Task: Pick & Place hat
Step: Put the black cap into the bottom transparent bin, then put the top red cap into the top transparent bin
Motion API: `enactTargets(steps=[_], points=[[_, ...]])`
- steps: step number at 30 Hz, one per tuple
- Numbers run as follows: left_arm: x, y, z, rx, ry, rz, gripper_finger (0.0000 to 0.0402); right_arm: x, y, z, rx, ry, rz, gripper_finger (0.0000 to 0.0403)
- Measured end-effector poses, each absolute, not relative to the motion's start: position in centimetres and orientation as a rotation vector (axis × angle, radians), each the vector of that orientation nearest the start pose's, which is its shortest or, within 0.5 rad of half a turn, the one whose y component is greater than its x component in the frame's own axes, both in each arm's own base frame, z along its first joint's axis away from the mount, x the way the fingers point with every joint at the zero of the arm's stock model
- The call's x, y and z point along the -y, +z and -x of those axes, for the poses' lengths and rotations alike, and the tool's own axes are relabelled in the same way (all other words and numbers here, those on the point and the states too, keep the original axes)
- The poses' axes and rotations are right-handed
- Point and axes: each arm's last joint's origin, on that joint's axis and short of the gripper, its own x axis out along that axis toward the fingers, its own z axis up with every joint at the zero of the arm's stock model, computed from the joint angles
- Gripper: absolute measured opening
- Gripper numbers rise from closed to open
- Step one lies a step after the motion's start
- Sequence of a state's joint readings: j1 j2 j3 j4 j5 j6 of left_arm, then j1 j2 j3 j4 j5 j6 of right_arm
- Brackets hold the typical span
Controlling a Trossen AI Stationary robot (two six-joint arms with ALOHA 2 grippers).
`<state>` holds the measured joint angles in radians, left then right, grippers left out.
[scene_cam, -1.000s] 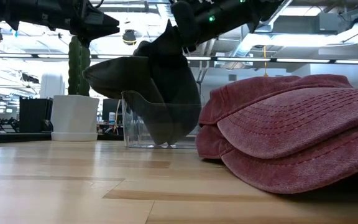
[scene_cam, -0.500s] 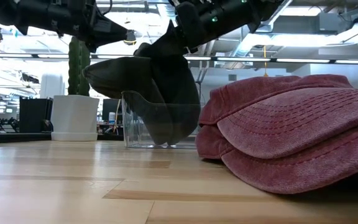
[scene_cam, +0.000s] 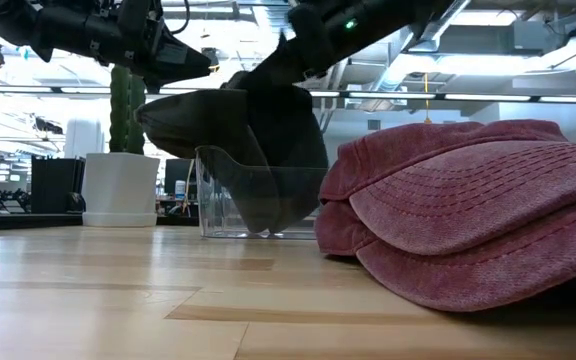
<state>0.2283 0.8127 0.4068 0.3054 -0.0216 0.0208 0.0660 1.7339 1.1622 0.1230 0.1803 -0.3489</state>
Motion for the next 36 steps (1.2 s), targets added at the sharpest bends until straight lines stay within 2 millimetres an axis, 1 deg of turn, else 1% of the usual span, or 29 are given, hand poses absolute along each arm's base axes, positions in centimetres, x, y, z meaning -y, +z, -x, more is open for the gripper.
enactTargets(steps=[4,7,10,14,16,20,23,27,31,36], points=[[-4.2,24.5,-17.9,-0.095,0.248,-0.011,0.0131,-2.5,25.9,-37.4,-0.46,-0.026,0.367,0.0095],[-4.2,24.5,-17.9,-0.092,0.249,-0.012,0.0131,-3.0,27.2,-36.7,-0.427,-0.019,0.359,0.0094],[-4.2,24.5,-17.9,-0.092,0.249,-0.011,0.0131,-3.8,27.8,-36.2,-0.416,0.011,0.359,0.0093],[-4.2,24.5,-17.9,-0.092,0.248,-0.01,0.0131,-4.8,29.0,-34.7,-0.442,0.017,0.338,0.0093],[-4.2,24.5,-17.9,-0.092,0.248,-0.009,0.0131,-5.2,29.4,-33.6,-0.488,-0.013,0.316,0.0093],[-4.0,24.5,-17.9,-0.088,0.237,0.022,0.0131,-5.9,29.9,-31.2,-0.568,-0.138,0.261,0.0092],[-3.2,24.5,-18.1,-0.084,0.19,0.033,0.0131,-7.1,29.5,-29.3,-0.58,-0.214,0.229,0.0092],[-1.9,23.8,-18.1,-0.084,0.105,0.018,0.0131,-9.2,28.0,-26.1,-0.551,-0.294,0.178,0.0092],[-0.4,23.8,-18.2,-0.068,0.024,0.018,0.0131,-11.0,25.5,-22.8,-0.497,-0.354,0.092,0.0092],[1.8,23.6,-18.3,-0.06,-0.069,0.023,0.0131,-13.2,21.5,-19.3,-0.439,-0.362,-0.013,0.0092]])
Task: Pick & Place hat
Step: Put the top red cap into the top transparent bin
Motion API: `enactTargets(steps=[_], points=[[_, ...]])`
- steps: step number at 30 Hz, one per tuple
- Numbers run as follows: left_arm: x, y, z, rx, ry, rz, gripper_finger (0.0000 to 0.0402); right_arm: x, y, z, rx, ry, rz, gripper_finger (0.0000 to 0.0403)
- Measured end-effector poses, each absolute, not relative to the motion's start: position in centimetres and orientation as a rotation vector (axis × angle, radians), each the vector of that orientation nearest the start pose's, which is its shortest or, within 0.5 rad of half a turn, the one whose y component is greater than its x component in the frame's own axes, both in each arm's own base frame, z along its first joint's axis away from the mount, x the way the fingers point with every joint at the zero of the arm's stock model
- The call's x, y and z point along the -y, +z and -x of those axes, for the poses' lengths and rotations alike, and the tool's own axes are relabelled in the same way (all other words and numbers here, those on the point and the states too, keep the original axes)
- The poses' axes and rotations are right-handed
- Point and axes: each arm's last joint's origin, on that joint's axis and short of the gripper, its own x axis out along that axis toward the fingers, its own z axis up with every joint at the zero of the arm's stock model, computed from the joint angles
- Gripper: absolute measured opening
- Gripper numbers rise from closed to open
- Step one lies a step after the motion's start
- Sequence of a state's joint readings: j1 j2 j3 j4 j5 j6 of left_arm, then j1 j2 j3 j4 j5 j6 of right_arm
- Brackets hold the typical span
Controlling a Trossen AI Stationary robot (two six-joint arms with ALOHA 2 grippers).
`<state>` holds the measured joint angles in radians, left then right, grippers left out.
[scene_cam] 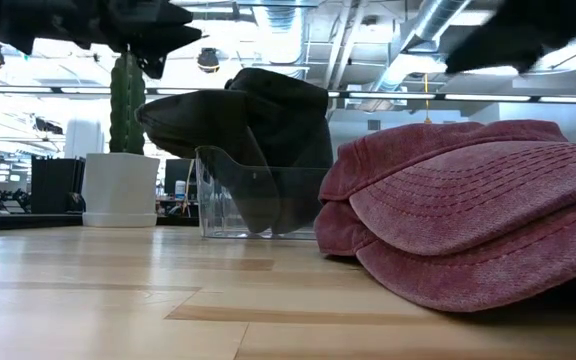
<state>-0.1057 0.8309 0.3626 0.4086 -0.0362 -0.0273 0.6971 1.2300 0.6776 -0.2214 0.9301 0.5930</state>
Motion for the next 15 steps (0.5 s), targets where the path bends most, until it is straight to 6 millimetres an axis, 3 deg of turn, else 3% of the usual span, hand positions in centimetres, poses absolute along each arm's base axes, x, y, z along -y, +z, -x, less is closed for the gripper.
enactTargets(steps=[6,15], points=[[3.7,23.0,-19.2,-0.056,-0.066,0.015,0.0131,-14.3,17.8,-16.4,-0.426,-0.389,-0.094,0.0092],[4.4,23.5,-20.3,-0.029,-0.085,0.018,0.0131,-12.2,14.2,-14.8,-0.411,-0.519,-0.25,0.0092]])
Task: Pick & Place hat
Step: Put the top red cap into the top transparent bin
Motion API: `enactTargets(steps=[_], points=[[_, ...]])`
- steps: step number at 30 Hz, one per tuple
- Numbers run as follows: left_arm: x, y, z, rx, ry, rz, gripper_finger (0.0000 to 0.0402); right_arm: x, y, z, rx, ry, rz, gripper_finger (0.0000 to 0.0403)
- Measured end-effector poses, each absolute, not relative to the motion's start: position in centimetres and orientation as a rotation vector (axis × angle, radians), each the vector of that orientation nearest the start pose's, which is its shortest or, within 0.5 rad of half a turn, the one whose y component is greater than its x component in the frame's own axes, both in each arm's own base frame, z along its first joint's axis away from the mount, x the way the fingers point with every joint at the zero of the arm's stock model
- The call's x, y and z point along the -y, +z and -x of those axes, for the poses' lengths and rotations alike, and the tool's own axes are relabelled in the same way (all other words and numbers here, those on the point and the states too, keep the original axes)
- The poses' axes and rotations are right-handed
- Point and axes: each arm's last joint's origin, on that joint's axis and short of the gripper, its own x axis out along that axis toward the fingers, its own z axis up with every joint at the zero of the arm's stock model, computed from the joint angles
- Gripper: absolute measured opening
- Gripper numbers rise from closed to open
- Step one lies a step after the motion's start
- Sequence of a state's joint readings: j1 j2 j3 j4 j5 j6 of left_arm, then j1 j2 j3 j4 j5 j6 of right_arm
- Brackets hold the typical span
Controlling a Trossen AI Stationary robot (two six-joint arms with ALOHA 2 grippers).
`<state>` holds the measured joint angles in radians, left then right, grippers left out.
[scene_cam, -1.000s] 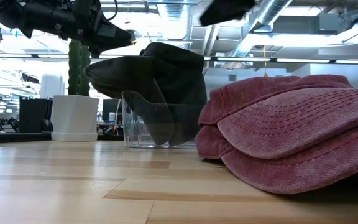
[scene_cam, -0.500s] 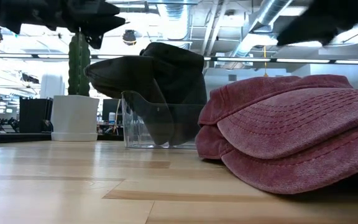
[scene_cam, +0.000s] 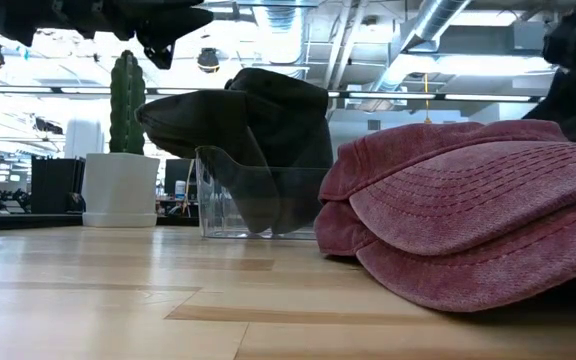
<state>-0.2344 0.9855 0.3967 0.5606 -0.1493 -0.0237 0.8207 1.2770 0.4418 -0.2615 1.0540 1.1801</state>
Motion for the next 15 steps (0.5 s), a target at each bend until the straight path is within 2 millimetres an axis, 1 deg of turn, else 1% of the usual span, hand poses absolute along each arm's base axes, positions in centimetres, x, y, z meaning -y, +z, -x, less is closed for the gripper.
enactTargets(steps=[3,8,15], points=[[4.4,23.3,-20.4,-0.038,-0.084,0.016,0.0131,-12.0,14.2,-15.1,-0.413,-0.525,-0.285,0.0092],[4.4,23.3,-20.4,-0.039,-0.08,0.016,0.0131,-12.2,14.2,-15.7,-0.469,-0.467,-0.344,0.0092],[4.4,23.3,-20.4,-0.04,-0.08,0.016,0.0131,-11.7,14.3,-16.9,-0.532,-0.425,-0.413,0.0092]])
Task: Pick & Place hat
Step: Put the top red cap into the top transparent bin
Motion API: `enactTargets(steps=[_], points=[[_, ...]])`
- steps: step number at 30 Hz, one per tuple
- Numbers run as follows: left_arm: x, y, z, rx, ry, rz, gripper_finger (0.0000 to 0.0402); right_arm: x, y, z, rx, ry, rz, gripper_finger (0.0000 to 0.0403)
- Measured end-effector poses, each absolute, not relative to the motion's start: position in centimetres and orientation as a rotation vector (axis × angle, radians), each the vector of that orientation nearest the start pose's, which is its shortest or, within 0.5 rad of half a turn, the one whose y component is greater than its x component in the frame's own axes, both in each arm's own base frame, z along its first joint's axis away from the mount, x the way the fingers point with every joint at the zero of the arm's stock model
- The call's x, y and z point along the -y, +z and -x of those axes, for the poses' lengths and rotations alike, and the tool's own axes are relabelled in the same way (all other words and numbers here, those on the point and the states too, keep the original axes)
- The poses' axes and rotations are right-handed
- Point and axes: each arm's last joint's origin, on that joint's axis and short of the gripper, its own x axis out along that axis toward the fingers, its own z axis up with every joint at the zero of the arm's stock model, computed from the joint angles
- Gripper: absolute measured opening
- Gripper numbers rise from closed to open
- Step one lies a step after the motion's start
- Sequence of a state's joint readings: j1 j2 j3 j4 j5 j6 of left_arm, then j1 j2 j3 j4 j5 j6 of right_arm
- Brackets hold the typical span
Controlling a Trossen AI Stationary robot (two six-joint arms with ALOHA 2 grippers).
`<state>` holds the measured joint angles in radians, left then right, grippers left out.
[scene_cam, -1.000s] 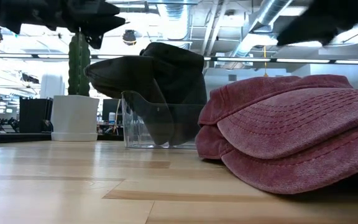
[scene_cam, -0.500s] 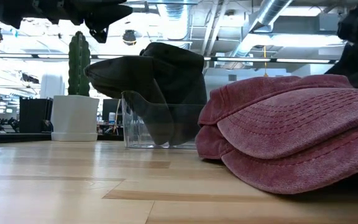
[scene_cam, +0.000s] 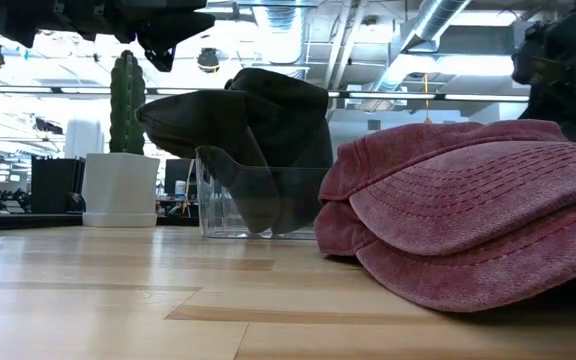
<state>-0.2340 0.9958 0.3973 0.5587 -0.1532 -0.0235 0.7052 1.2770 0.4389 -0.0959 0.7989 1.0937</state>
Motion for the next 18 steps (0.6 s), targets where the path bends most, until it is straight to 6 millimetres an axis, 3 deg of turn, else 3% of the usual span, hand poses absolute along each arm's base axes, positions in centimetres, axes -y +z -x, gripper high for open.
enactTargets(steps=[9,18], points=[[4.4,23.3,-20.4,-0.04,-0.08,0.016,0.0131,-11.1,15.2,-18.5,-0.555,-0.293,-0.39,0.0092],[4.4,23.3,-20.4,-0.04,-0.08,0.016,0.0131,-9.9,14.6,-18.8,-0.66,-0.301,-0.374,0.0092]])
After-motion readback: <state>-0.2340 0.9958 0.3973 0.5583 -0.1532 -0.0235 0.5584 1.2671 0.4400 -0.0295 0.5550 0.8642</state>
